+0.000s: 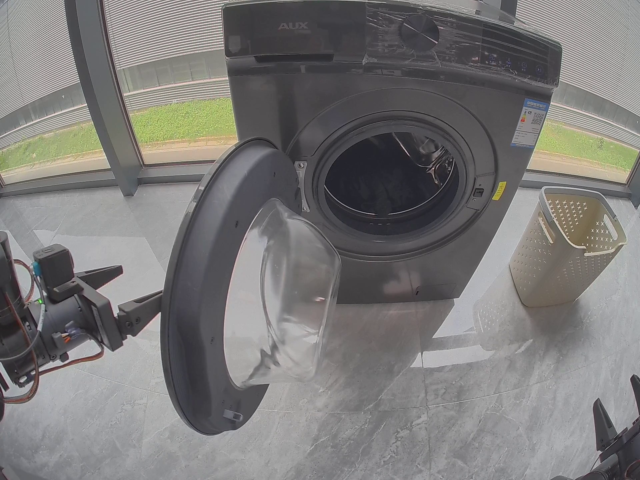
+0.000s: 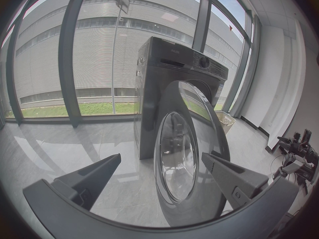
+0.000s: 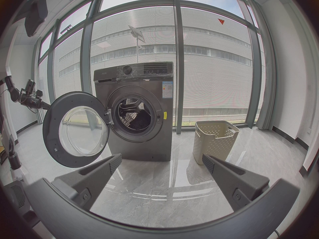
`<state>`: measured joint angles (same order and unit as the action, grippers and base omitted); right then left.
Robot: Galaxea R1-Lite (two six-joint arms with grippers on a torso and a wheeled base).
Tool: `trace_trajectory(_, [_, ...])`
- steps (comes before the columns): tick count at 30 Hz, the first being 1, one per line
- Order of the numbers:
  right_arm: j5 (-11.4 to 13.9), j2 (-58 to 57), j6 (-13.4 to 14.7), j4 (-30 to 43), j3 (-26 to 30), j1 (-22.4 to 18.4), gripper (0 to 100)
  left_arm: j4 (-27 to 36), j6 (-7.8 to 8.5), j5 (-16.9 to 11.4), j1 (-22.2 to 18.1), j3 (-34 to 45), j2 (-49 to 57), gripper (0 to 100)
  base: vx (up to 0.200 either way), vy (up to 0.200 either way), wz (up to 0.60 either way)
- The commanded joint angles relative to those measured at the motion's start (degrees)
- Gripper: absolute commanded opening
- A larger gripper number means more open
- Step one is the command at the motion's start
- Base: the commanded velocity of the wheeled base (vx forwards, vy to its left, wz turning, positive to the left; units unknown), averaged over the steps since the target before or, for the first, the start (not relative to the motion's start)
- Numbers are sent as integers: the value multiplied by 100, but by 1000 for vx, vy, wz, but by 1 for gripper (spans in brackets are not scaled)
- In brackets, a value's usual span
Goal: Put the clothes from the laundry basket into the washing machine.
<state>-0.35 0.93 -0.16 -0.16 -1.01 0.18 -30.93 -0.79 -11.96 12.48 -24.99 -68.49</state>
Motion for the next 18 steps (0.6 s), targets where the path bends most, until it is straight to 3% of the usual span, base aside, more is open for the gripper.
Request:
trace_trajectory(1, [0,-93,-2,-2,101,-1,100,-133,-70,247,606,-252,-604,100,0,0,0])
trace_trajectory(7, [0,-93,-2,-2,101,-1,100,-353,-202,299,984,-507,-974,100,0,0,0])
trace_trajectory(12, [0,-93,-2,-2,101,-1,100,-801,-527,581,1292,-806,-1519,100,0,0,0])
trace_trajectory(18, [0,-93,-2,-2,101,-1,100,-1627,-677,756,1573,-1078,-2160,100,0,0,0])
